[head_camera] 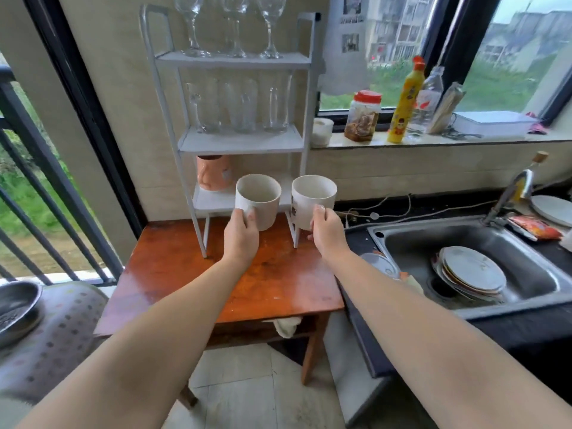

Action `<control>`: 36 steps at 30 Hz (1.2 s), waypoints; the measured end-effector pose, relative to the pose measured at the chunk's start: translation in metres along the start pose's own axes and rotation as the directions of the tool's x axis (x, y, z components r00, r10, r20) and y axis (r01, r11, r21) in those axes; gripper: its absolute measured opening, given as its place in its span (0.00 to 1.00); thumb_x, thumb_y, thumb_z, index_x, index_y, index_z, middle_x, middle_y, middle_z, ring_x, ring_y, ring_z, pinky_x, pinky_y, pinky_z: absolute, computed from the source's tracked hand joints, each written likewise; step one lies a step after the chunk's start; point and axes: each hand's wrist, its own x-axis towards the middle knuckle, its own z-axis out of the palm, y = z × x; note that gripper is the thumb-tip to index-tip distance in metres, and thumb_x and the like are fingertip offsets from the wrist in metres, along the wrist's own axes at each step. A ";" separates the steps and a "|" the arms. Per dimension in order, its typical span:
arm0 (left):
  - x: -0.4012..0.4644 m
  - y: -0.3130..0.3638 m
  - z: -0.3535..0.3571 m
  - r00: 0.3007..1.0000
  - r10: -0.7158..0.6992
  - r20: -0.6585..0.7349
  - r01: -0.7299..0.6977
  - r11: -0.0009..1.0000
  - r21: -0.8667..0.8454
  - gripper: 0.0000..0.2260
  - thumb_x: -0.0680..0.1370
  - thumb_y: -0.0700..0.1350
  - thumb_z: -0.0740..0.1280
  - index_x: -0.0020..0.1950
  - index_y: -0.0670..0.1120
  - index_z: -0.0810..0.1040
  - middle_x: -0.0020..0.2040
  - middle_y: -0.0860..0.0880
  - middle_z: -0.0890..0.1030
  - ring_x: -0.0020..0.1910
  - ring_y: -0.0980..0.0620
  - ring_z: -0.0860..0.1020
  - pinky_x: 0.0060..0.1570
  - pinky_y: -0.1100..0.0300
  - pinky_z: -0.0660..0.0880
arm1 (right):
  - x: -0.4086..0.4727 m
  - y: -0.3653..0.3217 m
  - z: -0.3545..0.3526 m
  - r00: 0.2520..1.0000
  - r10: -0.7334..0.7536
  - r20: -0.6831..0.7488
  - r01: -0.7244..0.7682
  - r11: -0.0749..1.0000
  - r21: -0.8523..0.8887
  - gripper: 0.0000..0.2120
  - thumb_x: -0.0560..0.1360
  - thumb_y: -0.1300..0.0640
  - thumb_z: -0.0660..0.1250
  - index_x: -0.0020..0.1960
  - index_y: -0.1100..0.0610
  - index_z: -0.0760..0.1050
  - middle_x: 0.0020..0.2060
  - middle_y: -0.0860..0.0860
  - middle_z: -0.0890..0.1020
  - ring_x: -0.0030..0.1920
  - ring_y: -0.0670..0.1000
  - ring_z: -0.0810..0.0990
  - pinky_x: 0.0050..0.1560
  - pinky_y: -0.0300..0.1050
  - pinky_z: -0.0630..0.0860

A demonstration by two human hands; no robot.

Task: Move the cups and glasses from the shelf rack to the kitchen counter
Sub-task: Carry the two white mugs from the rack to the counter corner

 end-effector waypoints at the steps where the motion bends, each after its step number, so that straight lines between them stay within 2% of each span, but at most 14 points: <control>1: -0.017 0.006 0.010 1.000 0.008 0.017 -0.008 1.000 -0.018 0.14 0.83 0.48 0.54 0.47 0.39 0.69 0.37 0.49 0.70 0.37 0.50 0.68 0.35 0.57 0.65 | -0.010 0.006 -0.018 1.000 0.010 -0.026 -0.010 1.000 -0.007 0.17 0.81 0.52 0.51 0.35 0.54 0.65 0.31 0.51 0.70 0.35 0.53 0.72 0.39 0.48 0.70; 3: -0.046 0.014 0.027 0.999 0.006 0.047 -0.003 0.999 -0.054 0.12 0.83 0.47 0.54 0.46 0.39 0.68 0.36 0.50 0.69 0.39 0.48 0.68 0.37 0.56 0.65 | -0.026 0.020 -0.048 0.996 0.031 -0.079 -0.034 0.999 -0.034 0.17 0.80 0.50 0.51 0.34 0.51 0.65 0.32 0.50 0.71 0.40 0.55 0.72 0.44 0.49 0.70; 6: -0.090 0.030 0.061 0.992 0.024 0.124 -0.015 0.997 -0.069 0.12 0.82 0.46 0.54 0.44 0.40 0.67 0.35 0.51 0.67 0.40 0.47 0.67 0.41 0.55 0.64 | -0.057 0.037 -0.104 0.982 0.082 -0.168 -0.091 0.995 -0.044 0.17 0.80 0.50 0.52 0.34 0.52 0.65 0.32 0.51 0.71 0.40 0.54 0.71 0.45 0.49 0.69; 11: -0.148 0.065 0.123 0.953 0.066 0.296 -0.045 0.996 -0.077 0.10 0.82 0.45 0.55 0.45 0.41 0.67 0.41 0.46 0.71 0.43 0.46 0.69 0.43 0.55 0.64 | -0.101 0.056 -0.203 0.936 0.110 -0.334 -0.144 0.986 -0.081 0.15 0.81 0.49 0.51 0.44 0.58 0.69 0.37 0.54 0.73 0.43 0.54 0.73 0.49 0.51 0.72; 14: -0.182 0.093 0.159 0.901 0.114 0.418 -0.075 0.991 -0.110 0.10 0.82 0.45 0.55 0.44 0.41 0.67 0.38 0.48 0.70 0.43 0.47 0.68 0.43 0.56 0.62 | -0.130 0.064 -0.260 0.866 0.142 -0.479 -0.196 0.978 -0.065 0.15 0.81 0.49 0.51 0.46 0.59 0.70 0.40 0.55 0.74 0.43 0.55 0.74 0.48 0.50 0.72; 16: -0.202 0.108 0.179 0.857 0.148 0.494 -0.102 0.988 -0.119 0.10 0.82 0.46 0.55 0.45 0.41 0.67 0.41 0.44 0.71 0.45 0.45 0.70 0.45 0.54 0.64 | -0.150 0.071 -0.293 0.810 0.168 -0.562 -0.220 0.975 -0.024 0.16 0.81 0.49 0.51 0.47 0.59 0.70 0.41 0.55 0.75 0.43 0.56 0.75 0.49 0.50 0.73; 18: -0.227 0.124 0.203 0.793 0.201 0.575 -0.146 0.979 -0.142 0.10 0.82 0.47 0.55 0.44 0.42 0.67 0.43 0.41 0.72 0.47 0.42 0.72 0.45 0.55 0.63 | -0.177 0.079 -0.331 0.736 0.199 -0.647 -0.259 0.966 0.003 0.17 0.81 0.48 0.51 0.47 0.58 0.71 0.39 0.54 0.75 0.43 0.56 0.75 0.50 0.52 0.75; 20: -0.250 0.138 0.221 0.723 0.257 0.641 -0.190 0.966 -0.172 0.10 0.82 0.46 0.55 0.45 0.42 0.67 0.44 0.40 0.73 0.45 0.44 0.71 0.42 0.58 0.59 | -0.204 0.086 -0.361 0.664 0.214 -0.716 -0.291 0.956 0.016 0.17 0.81 0.48 0.50 0.43 0.57 0.70 0.35 0.51 0.73 0.42 0.56 0.75 0.48 0.51 0.74; 22: -0.277 0.152 0.242 0.625 0.312 0.716 -0.207 0.950 -0.233 0.10 0.82 0.46 0.56 0.46 0.41 0.69 0.45 0.42 0.74 0.46 0.48 0.71 0.44 0.58 0.61 | -0.236 0.094 -0.390 0.567 0.214 -0.795 -0.336 0.942 0.013 0.17 0.82 0.48 0.51 0.36 0.53 0.67 0.31 0.49 0.71 0.41 0.56 0.75 0.44 0.46 0.70; 24: -0.306 0.164 0.262 0.507 0.350 0.787 -0.212 0.936 -0.279 0.12 0.82 0.47 0.56 0.48 0.39 0.71 0.45 0.43 0.75 0.46 0.48 0.71 0.45 0.58 0.63 | -0.269 0.101 -0.415 0.456 0.216 -0.863 -0.371 0.928 0.037 0.17 0.81 0.48 0.51 0.35 0.51 0.65 0.31 0.48 0.70 0.41 0.55 0.75 0.43 0.44 0.68; 27: -0.338 0.175 0.282 0.360 0.372 0.856 -0.206 0.926 -0.316 0.13 0.82 0.48 0.56 0.49 0.38 0.71 0.45 0.44 0.74 0.47 0.48 0.72 0.46 0.56 0.65 | -0.309 0.105 -0.434 0.360 0.220 -0.907 -0.395 0.916 0.066 0.15 0.81 0.49 0.53 0.38 0.54 0.67 0.33 0.50 0.71 0.39 0.55 0.74 0.42 0.44 0.67; 32: -0.414 0.188 0.303 0.112 0.422 0.899 -0.220 0.893 -0.392 0.15 0.81 0.48 0.57 0.47 0.35 0.71 0.42 0.43 0.72 0.43 0.48 0.70 0.44 0.55 0.64 | -0.396 0.114 -0.445 0.111 0.231 -0.967 -0.420 0.892 0.165 0.17 0.76 0.49 0.55 0.31 0.53 0.62 0.28 0.51 0.69 0.36 0.54 0.70 0.39 0.46 0.66; 33: -0.443 0.189 0.305 0.019 0.421 0.907 -0.219 0.887 -0.407 0.14 0.81 0.48 0.57 0.46 0.37 0.70 0.41 0.44 0.72 0.43 0.48 0.70 0.44 0.55 0.64 | -0.426 0.120 -0.448 0.016 0.247 -0.969 -0.434 0.874 0.216 0.17 0.77 0.50 0.56 0.31 0.53 0.63 0.28 0.51 0.69 0.36 0.54 0.71 0.40 0.47 0.67; 36: -0.481 0.181 0.306 -0.097 0.382 0.919 -0.233 0.889 -0.394 0.14 0.81 0.49 0.57 0.43 0.39 0.69 0.40 0.45 0.72 0.42 0.47 0.69 0.42 0.55 0.64 | -0.472 0.129 -0.442 -0.093 0.291 -0.952 -0.459 0.836 0.301 0.17 0.79 0.52 0.54 0.32 0.54 0.63 0.28 0.51 0.70 0.37 0.55 0.72 0.40 0.47 0.69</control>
